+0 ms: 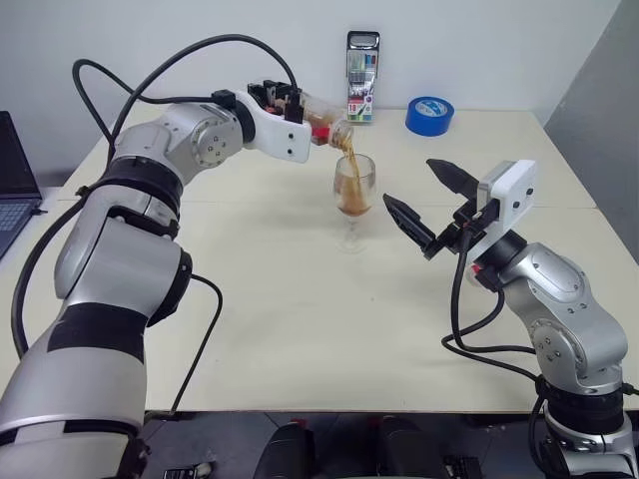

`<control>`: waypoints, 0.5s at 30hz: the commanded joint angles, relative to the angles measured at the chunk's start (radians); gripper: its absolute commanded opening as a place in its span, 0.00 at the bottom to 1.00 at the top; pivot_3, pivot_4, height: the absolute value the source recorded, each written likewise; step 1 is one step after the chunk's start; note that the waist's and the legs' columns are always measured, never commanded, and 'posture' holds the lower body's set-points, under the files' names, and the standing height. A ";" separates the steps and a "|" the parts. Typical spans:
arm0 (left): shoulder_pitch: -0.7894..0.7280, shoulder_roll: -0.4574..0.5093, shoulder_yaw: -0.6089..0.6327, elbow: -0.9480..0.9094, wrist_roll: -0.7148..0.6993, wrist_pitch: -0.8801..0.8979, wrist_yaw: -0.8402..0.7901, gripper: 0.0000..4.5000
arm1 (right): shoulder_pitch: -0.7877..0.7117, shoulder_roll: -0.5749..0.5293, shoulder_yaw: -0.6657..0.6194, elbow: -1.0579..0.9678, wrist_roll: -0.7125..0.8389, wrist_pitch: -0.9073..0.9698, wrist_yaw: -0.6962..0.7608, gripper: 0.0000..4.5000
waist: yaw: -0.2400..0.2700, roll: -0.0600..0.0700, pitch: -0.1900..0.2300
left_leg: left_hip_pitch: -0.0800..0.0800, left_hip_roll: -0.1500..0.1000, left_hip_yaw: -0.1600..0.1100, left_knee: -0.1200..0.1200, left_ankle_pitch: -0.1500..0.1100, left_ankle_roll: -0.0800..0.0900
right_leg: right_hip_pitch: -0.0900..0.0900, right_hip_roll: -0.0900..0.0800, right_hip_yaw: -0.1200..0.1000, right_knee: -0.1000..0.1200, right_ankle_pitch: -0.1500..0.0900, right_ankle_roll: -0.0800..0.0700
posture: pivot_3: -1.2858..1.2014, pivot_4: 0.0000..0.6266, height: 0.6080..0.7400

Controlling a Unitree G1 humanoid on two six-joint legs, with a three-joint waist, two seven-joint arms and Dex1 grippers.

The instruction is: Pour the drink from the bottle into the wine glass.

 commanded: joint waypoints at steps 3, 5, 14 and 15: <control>-0.067 0.020 -0.008 -0.003 0.016 0.011 0.044 0.38 | -0.017 -0.008 -0.009 -0.023 -0.009 -0.027 0.007 1.00 | 0.000 0.000 0.000 | 0.000 0.000 0.000 0.000 0.000 0.000 | 0.000 0.000 0.000 0.000 0.000 0.000 | 0.52 0.24 1.00; -0.071 0.022 -0.011 0.001 0.022 0.014 0.050 0.38 | -0.016 -0.010 -0.008 -0.024 -0.012 -0.027 0.010 1.00 | 0.000 0.000 0.000 | 0.000 0.000 0.000 0.000 0.000 0.000 | 0.000 0.000 0.000 0.000 0.000 0.000 | 0.52 0.24 1.00; -0.083 0.023 -0.023 0.007 0.041 0.018 0.069 0.38 | -0.014 -0.012 -0.015 -0.012 -0.014 -0.031 0.016 1.00 | 0.000 0.000 0.000 | 0.000 0.000 0.000 0.000 0.000 0.000 | 0.000 0.000 0.000 0.000 0.000 0.000 | 0.52 0.24 1.00; -0.082 0.023 -0.023 0.007 0.040 0.017 0.068 0.38 | -0.014 -0.012 -0.015 -0.012 -0.015 -0.031 0.016 1.00 | 0.000 0.000 0.000 | 0.000 0.000 0.000 0.000 0.000 0.000 | 0.000 0.000 0.000 0.000 0.000 0.000 | 0.52 0.24 1.00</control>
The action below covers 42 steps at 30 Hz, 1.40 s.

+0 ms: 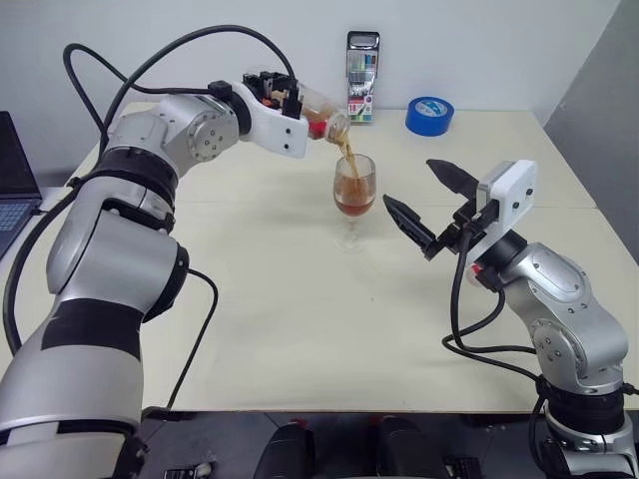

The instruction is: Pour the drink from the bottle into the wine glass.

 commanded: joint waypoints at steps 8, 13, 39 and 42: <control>-0.001 -0.002 0.062 -0.004 -0.092 -0.008 -0.056 0.38 | -0.010 -0.010 -0.015 -0.007 -0.015 -0.036 0.004 1.00 | 0.000 0.000 0.000 | 0.000 0.000 0.000 0.000 0.000 0.000 | 0.000 0.000 0.000 0.000 0.000 0.000 | 0.52 0.24 1.00; 0.039 -0.018 0.132 -0.017 -0.191 -0.014 -0.155 0.38 | -0.002 -0.007 -0.016 -0.007 -0.020 -0.037 0.006 1.00 | 0.000 0.000 0.000 | 0.000 0.000 0.000 0.000 0.000 0.000 | 0.000 0.000 0.000 0.000 0.000 0.000 | 0.52 0.24 1.00; 0.907 -0.280 0.821 -1.026 -1.037 0.842 -0.215 0.38 | 0.238 -0.141 0.013 -0.181 0.107 -0.015 0.213 1.00 | 0.001 -0.003 -0.003 | 0.001 0.001 -0.001 0.004 0.000 0.000 | 0.002 0.000 0.001 0.003 0.000 0.000 | 0.52 0.24 1.00; 0.978 -0.303 0.816 -1.098 -1.062 0.863 -0.221 0.38 | 0.238 -0.129 0.020 -0.181 0.108 -0.013 0.201 1.00 | 0.001 -0.003 -0.004 | 0.003 0.001 -0.001 0.003 0.000 0.000 | 0.002 0.000 0.001 0.004 0.000 0.000 | 0.52 0.24 1.00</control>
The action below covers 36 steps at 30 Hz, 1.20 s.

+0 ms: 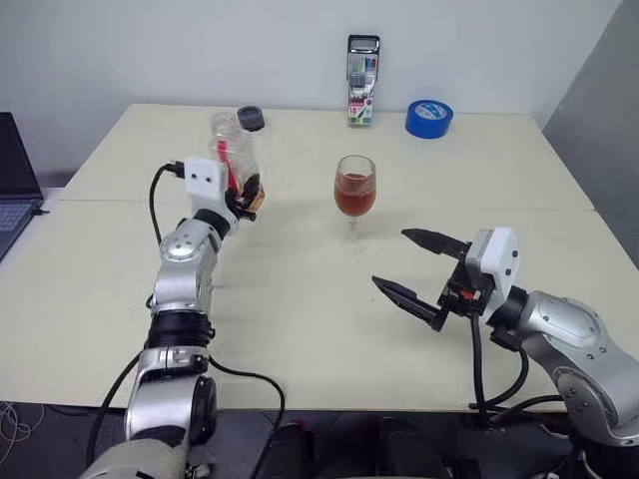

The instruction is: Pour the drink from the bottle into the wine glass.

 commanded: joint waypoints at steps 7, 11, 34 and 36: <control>0.128 -0.037 0.009 -0.037 -0.043 -0.064 -0.011 0.38 | -0.031 0.027 0.012 -0.001 0.004 -0.028 -0.008 1.00 | 0.001 0.000 0.000 | 0.000 0.000 0.000 0.000 0.000 0.000 | 0.000 0.000 0.000 0.000 0.000 0.000 | 0.52 0.24 1.00; 0.130 -0.037 0.001 0.066 -0.031 -0.144 -0.022 0.38 | -0.042 0.037 0.018 0.006 -0.003 -0.027 -0.018 1.00 | 0.002 0.000 0.000 | 0.000 0.000 0.000 0.000 0.000 0.000 | 0.000 0.000 -0.001 0.000 0.000 0.000 | 0.52 0.24 1.00; 0.235 -0.010 -0.015 -0.038 -0.051 -0.068 -0.041 1.00 | 0.030 0.038 -0.038 -0.038 0.007 0.045 -0.156 1.00 | 0.001 0.000 -0.002 | 0.001 0.000 0.000 -0.001 -0.002 0.003 | 0.001 0.000 0.000 -0.001 0.000 0.000 | 0.52 0.24 1.00; 0.285 0.003 -0.014 -0.115 -0.052 -0.011 -0.030 1.00 | 0.084 0.046 -0.073 -0.066 -0.007 0.087 -0.225 1.00 | 0.002 0.000 -0.002 | 0.001 0.000 0.000 -0.001 -0.002 0.003 | 0.001 0.000 0.000 -0.001 0.000 0.000 | 0.52 0.24 1.00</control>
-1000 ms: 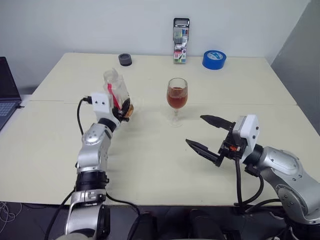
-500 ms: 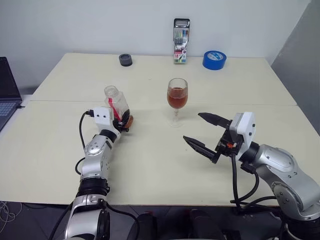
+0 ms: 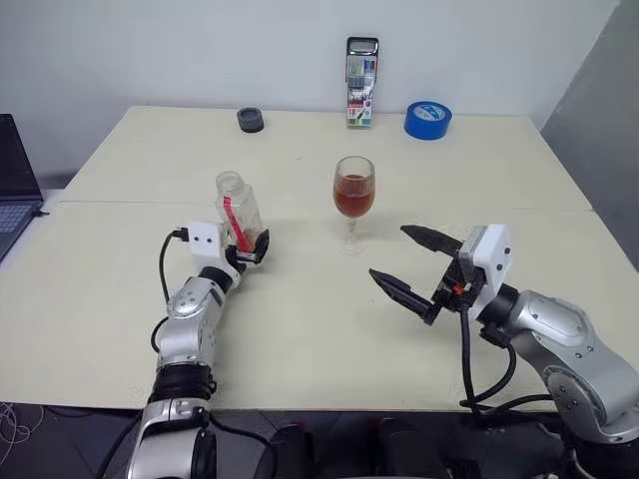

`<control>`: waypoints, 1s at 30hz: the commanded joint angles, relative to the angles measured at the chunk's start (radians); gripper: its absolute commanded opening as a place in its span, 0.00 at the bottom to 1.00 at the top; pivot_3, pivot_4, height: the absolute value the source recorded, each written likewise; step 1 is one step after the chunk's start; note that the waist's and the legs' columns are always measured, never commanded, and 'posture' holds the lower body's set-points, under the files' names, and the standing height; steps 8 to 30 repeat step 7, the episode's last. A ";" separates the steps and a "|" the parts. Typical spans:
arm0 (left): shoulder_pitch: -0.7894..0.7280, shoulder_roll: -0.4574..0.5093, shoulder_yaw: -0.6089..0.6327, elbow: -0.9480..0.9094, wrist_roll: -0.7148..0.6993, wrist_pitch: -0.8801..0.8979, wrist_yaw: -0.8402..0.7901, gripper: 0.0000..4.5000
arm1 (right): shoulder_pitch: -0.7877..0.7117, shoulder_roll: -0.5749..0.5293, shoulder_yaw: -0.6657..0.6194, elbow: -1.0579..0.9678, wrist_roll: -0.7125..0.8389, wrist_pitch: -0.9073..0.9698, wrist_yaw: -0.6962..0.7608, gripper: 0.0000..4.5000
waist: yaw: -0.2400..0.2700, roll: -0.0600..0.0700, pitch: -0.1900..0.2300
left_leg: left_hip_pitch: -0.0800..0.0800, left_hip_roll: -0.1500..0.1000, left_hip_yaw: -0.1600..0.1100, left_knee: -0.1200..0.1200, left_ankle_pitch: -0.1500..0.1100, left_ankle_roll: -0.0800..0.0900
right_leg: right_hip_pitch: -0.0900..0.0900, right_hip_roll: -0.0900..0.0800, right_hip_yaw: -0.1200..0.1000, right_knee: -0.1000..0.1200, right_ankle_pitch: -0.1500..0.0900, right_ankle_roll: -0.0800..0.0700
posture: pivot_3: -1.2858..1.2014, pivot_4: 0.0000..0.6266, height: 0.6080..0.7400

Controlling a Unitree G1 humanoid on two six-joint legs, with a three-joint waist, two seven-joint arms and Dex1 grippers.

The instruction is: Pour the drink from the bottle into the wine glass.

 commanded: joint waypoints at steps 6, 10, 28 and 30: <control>0.205 0.029 -0.004 -0.423 -0.034 0.272 0.066 1.00 | 0.183 0.114 -0.076 -0.104 -0.168 0.151 -0.369 1.00 | -0.001 0.000 -0.001 | 0.000 0.000 0.000 -0.001 0.000 0.000 | 0.000 0.000 0.001 0.000 0.000 0.000 | 0.52 0.24 1.00; 0.226 0.028 -0.008 -0.475 -0.028 0.308 0.086 1.00 | 0.190 0.148 -0.069 -0.105 -0.201 0.176 -0.425 1.00 | -0.001 0.000 -0.001 | 0.001 0.001 0.000 -0.001 0.000 0.000 | 0.000 0.000 0.001 0.000 0.000 0.000 | 0.52 0.24 1.00; 0.226 0.028 -0.008 -0.475 -0.028 0.308 0.086 1.00 | 0.190 0.148 -0.069 -0.105 -0.201 0.176 -0.425 1.00 | -0.001 0.000 -0.001 | 0.001 0.001 0.000 -0.001 0.000 0.000 | 0.000 0.000 0.001 0.000 0.000 0.000 | 0.52 0.24 1.00; 0.226 0.028 -0.008 -0.475 -0.028 0.308 0.086 1.00 | 0.190 0.148 -0.069 -0.105 -0.201 0.176 -0.425 1.00 | -0.001 0.000 -0.001 | 0.001 0.001 0.000 -0.001 0.000 0.000 | 0.000 0.000 0.001 0.000 0.000 0.000 | 0.52 0.24 1.00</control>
